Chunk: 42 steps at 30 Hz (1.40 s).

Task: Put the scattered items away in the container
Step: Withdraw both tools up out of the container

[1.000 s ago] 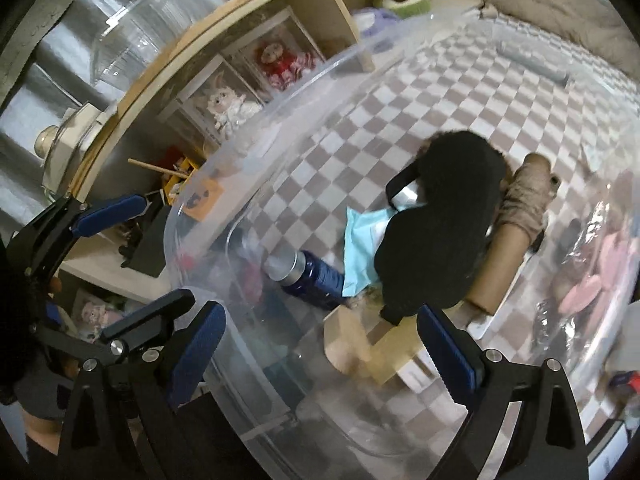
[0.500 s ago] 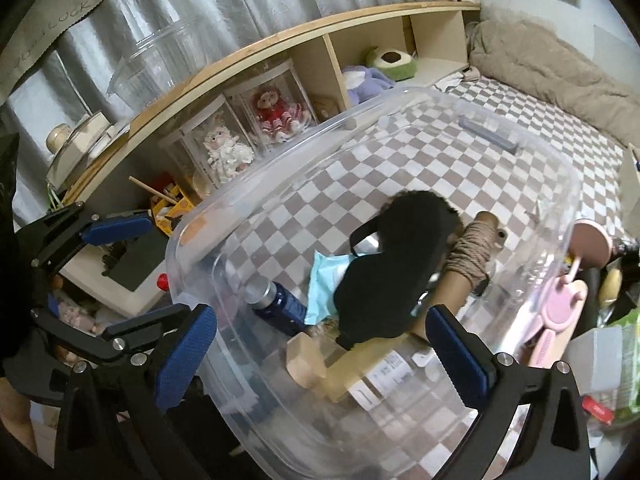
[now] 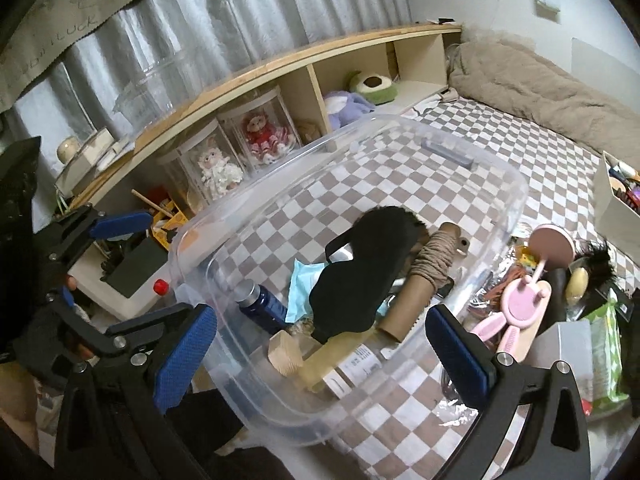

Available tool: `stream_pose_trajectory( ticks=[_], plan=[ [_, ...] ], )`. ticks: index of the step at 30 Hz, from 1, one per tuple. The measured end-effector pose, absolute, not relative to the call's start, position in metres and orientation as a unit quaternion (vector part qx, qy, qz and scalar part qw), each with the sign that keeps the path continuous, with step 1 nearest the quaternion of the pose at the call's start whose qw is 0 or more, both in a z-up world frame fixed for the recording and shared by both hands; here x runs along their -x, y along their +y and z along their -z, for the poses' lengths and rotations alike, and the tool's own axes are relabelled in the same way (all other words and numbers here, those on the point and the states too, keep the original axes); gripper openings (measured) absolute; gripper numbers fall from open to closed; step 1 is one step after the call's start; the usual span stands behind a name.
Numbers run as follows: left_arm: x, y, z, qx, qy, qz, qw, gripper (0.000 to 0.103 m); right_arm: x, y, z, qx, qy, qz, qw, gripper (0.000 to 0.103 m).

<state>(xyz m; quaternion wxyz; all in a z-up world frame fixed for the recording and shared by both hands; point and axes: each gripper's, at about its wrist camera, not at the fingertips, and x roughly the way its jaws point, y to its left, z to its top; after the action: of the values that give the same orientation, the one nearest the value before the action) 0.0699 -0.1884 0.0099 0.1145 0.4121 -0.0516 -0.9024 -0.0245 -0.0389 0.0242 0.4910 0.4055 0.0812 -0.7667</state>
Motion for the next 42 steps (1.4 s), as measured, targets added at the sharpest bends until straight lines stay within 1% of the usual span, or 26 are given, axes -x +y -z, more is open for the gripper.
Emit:
stream_pose_trajectory(
  ticks=[9, 23, 36, 42],
  plan=[
    [-0.061, -0.175, -0.012, -0.388, -0.018, 0.916, 0.095, 0.103, 0.023, -0.006, -0.042, -0.378, 0.063, 0.790, 0.479, 0.103],
    [-0.049, -0.149, -0.014, -0.341, 0.010, 0.937, 0.072, 0.103, 0.012, 0.039, -0.045, -0.323, 0.099, 0.848, 0.408, 0.103],
    [-0.048, -0.130, -0.008, -0.302, 0.022, 0.952, 0.043, 0.103, 0.017, 0.088, -0.036, -0.328, 0.078, 0.872, 0.355, 0.103],
    [-0.048, -0.129, -0.005, -0.300, 0.027, 0.953, 0.032, 0.103, 0.013, 0.096, -0.033, -0.323, 0.092, 0.882, 0.330, 0.103]
  ],
)
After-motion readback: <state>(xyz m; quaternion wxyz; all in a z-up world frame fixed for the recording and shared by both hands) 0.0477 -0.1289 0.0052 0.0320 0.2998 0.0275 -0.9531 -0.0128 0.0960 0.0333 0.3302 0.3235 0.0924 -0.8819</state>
